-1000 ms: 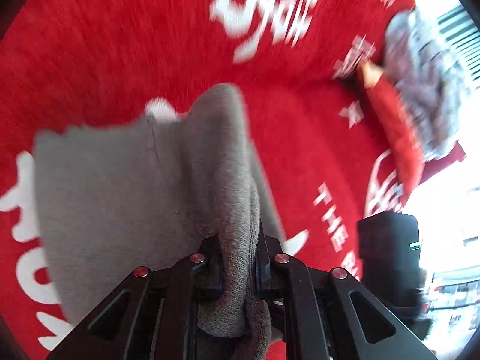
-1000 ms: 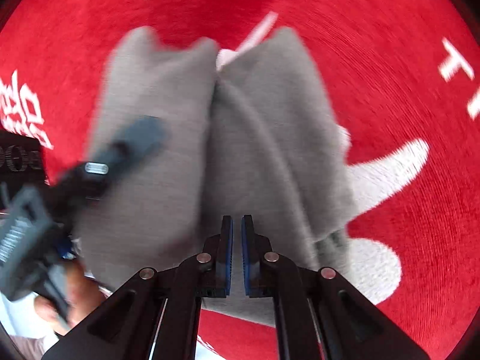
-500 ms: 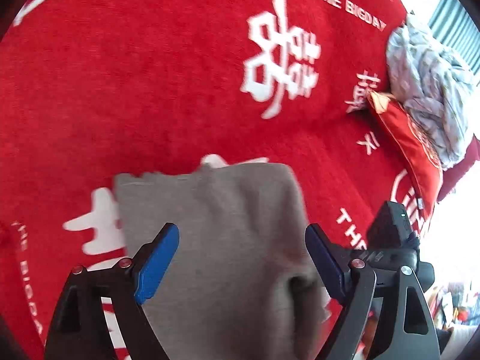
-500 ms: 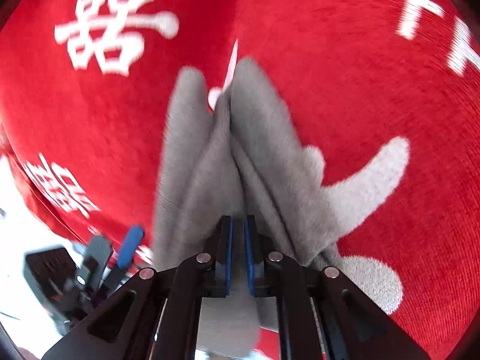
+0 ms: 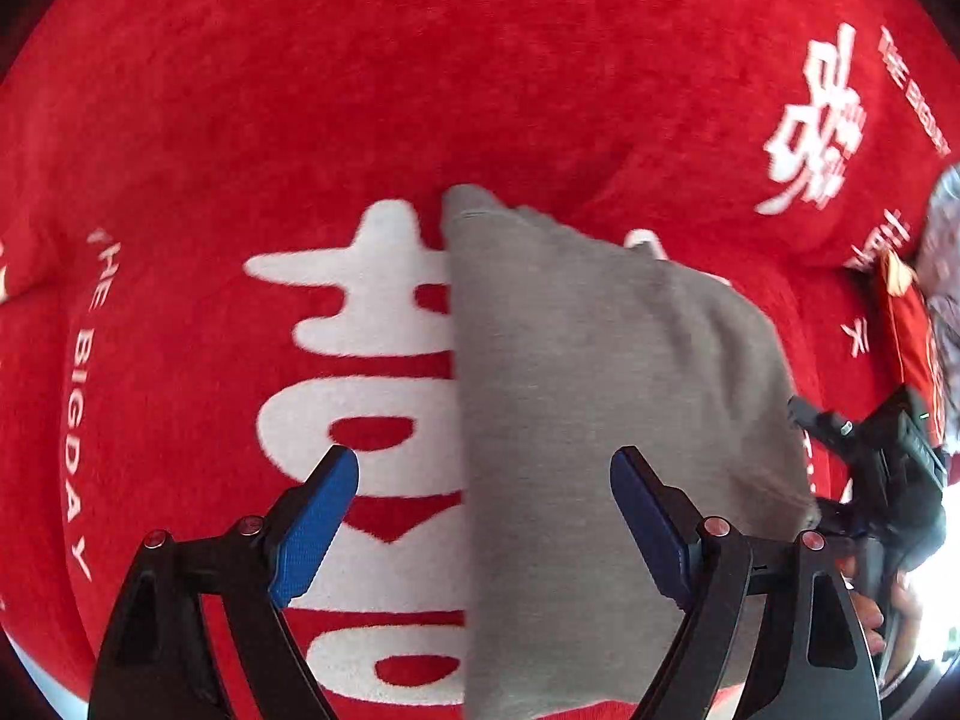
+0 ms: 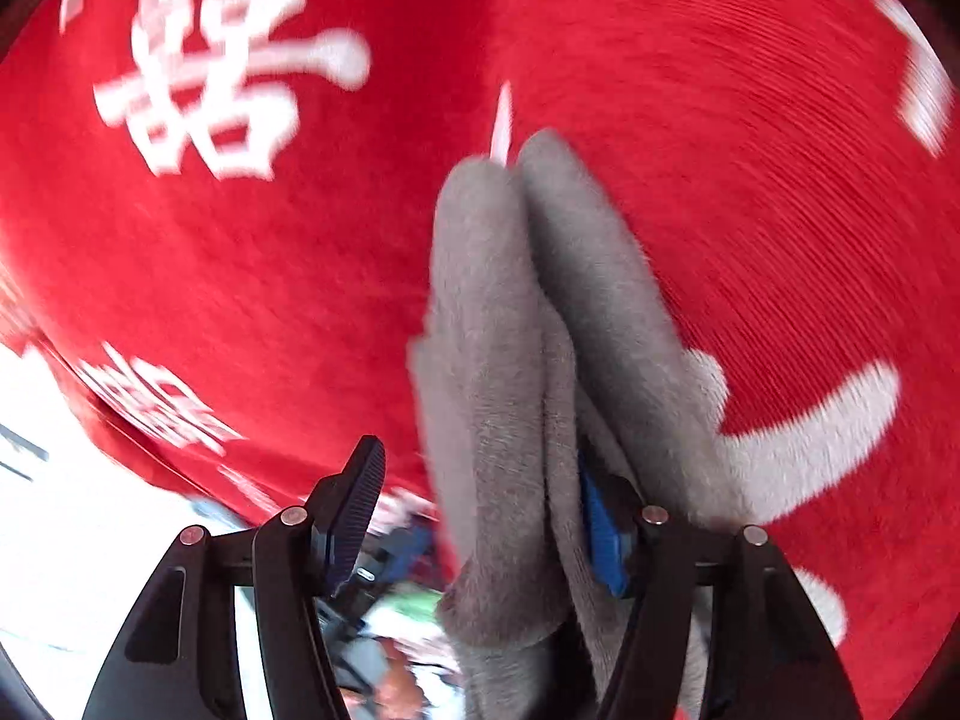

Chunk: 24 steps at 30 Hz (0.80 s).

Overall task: Fold small clothes
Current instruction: 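Take the folded sweater with the right tool while the left tool opens, then lower the folded sweater onto the bedspread and open the right tool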

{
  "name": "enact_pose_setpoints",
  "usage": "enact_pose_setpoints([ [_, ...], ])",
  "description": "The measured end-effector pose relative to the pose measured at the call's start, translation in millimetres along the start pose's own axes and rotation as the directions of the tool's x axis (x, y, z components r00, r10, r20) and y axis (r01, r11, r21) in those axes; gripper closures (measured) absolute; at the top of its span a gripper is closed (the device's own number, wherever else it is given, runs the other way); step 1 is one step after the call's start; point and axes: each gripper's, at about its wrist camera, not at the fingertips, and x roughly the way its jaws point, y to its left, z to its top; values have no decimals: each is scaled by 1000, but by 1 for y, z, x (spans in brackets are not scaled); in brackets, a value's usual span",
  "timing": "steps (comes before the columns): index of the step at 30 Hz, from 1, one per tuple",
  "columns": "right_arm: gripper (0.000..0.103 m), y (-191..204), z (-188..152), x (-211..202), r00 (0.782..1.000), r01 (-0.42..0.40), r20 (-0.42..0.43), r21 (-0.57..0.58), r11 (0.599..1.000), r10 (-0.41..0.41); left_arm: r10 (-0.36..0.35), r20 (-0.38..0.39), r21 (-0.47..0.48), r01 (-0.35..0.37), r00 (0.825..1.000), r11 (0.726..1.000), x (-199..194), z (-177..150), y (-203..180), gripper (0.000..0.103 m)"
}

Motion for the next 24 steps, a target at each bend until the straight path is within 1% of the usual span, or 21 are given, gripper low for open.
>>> enact_pose_setpoints([
  [1,84,18,-1,3,991,135,-5,-117,984,-137,-2,-4,-19,2,1000,1000,2,-1,4,16],
  [2,89,34,-4,5,971,237,16,-224,945,-239,-5,-4,-28,5,1000,1000,3,-2,6,16],
  [3,89,53,-9,7,954,292,38,-327,899,-296,-9,-8,-31,8,1000,999,3,-3,6,16],
  [4,89,67,-13,8,948,309,52,-396,865,-315,-6,-12,-23,6,1000,1000,4,-4,4,16],
  [6,89,86,-19,5,944,319,81,-478,818,-321,23,9,15,-23,1000,1000,5,-7,-4,16],
  [7,89,91,-19,2,940,330,98,-494,804,-326,35,16,30,-35,999,999,6,-8,-7,16],
  [8,89,91,-19,-1,938,338,103,-494,801,-332,45,21,51,-46,999,998,9,-7,-12,16],
  [10,89,77,-15,-6,924,372,108,-469,801,-366,73,18,74,-74,997,995,17,-10,-16,16],
  [11,89,70,-8,-1,910,402,103,-455,794,-402,81,13,79,-81,997,994,22,-12,-16,16],
  [13,89,48,2,10,885,440,68,-447,779,-461,81,2,88,-81,997,993,30,-15,-16,16],
  [14,84,39,5,12,878,453,60,-429,782,-475,74,-3,92,-74,997,993,32,-17,-16,16],
  [16,78,34,8,3,882,457,82,-387,801,-464,80,2,98,-79,997,992,30,-18,-15,16],
  [19,77,34,3,-21,853,520,156,-338,784,-499,99,11,140,-99,995,985,24,-20,-14,16],
  [22,78,41,-4,-40,844,536,182,-305,787,-504,117,12,165,-117,993,979,14,-22,-14,16],
  [23,80,47,-10,-46,846,534,190,-314,785,-499,119,11,169,-119,993,979,11,-23,-13,16],
  [24,81,54,-16,-50,856,517,190,-332,789,-481,116,11,170,-117,993,978,8,-25,-12,16],
])
